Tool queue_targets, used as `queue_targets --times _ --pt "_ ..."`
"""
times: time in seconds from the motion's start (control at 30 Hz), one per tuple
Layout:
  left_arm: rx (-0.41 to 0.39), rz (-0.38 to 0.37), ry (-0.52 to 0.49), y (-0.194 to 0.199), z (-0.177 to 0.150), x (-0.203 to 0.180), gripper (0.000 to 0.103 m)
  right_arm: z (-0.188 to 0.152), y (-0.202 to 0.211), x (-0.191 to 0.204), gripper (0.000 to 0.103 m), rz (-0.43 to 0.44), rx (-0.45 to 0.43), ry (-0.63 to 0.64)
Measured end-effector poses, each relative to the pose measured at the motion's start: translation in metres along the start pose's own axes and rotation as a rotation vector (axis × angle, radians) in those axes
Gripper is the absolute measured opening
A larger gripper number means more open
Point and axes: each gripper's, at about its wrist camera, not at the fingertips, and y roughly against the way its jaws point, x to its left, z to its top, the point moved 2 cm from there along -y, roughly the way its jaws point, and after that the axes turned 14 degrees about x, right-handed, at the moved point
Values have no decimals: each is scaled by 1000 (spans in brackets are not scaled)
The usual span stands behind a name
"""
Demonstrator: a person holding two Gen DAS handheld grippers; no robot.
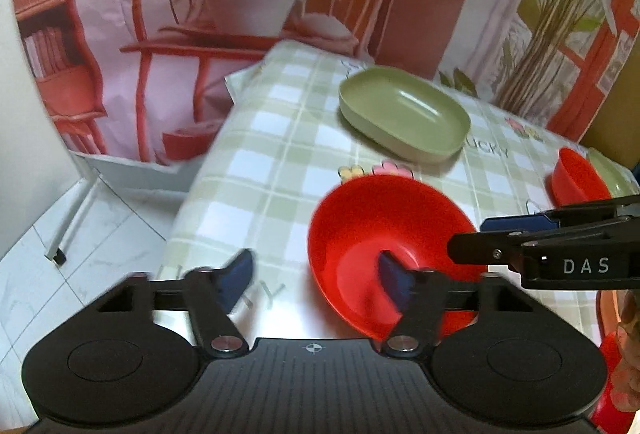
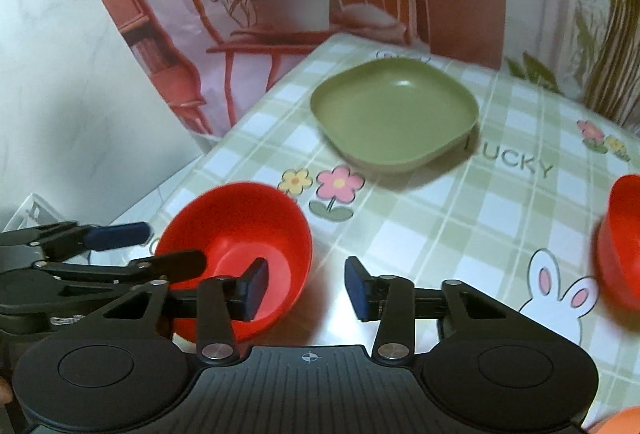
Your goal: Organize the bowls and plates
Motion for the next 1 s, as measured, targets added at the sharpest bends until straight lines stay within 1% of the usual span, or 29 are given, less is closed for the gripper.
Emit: queue_targets --times 0.03,0.07,0.1,0.13,0.17,0.2,0.43,0.57,0.8,1.0 --pt "9 0 -2 -1 -1 0 44 -2 -1 0 33 8 4 1" --pt "13 5 -4 -3 -3 -1 35 -3 -2 0 31 17 8 4" --pt "17 9 -6 -3 -4 -2 31 -5 -2 0 26 25 9 6" --pt "22 6 -10 -4 -5 -3 25 -6 -2 0 20 30 6 6" --pt "27 -1 -11 -4 -7 -4 22 -8 -1 0 17 36 3 5" --pt "29 -8 -9 -3 -8 -4 22 -10 0 0 10 48 -1 1" --pt "40 -4 -16 11 -14 -17 21 -22 16 -9 10 100 -26 -55" --pt "38 7 -47 23 -15 -33 21 -32 34 -19 10 117 -64 -77" --pt "5 1 -99 47 -12 -75 21 -53 74 -47 11 122 -127 -100" --pt "-21 -1 -144 61 -13 -119 22 -71 105 -84 12 150 -187 -127"
